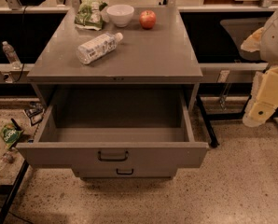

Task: Place blue plastic bottle into top drawer

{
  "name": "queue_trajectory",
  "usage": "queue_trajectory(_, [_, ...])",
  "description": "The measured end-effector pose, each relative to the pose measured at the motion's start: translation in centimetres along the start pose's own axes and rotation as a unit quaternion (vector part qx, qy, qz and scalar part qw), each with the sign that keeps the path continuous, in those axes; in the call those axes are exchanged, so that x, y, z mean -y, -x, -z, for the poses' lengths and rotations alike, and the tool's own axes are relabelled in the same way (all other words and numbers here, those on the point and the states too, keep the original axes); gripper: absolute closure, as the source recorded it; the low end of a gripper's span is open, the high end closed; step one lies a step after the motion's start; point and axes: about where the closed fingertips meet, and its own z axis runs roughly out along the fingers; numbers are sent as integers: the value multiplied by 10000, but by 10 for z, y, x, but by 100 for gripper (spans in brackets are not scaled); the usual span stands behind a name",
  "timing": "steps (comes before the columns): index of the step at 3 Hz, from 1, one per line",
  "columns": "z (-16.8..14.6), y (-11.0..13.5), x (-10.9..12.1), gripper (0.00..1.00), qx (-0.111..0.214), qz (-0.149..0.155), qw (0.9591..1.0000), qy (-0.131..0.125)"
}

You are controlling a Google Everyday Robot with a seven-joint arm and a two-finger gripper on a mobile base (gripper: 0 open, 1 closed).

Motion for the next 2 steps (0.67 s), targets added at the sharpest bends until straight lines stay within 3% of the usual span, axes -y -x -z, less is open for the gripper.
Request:
queue_trajectory(1, [0, 0, 0, 0, 0, 1, 10000, -1])
queue_trajectory(2, [-9, 13, 16, 0, -164, 445, 9988, 110])
